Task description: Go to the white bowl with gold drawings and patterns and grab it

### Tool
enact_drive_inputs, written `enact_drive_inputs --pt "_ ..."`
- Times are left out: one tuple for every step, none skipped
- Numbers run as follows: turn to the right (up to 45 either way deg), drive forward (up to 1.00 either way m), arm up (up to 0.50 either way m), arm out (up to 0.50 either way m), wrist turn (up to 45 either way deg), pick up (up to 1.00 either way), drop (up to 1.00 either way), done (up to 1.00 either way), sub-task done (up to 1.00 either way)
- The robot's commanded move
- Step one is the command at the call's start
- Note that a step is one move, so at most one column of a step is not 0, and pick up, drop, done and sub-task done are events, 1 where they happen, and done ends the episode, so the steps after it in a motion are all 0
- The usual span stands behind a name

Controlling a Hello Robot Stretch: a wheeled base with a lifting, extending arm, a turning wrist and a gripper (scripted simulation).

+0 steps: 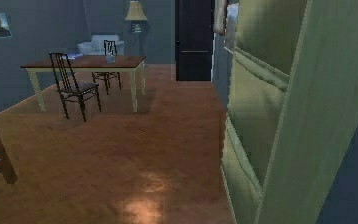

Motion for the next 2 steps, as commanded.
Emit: enact_drive_inputs --pt "0.0 0.00 0.10 0.00 0.0 0.00 0.00 0.00 0.00" --pt "0.0 0.00 0.00 0.00 0.0 0.00 0.00 1.00 0.00"
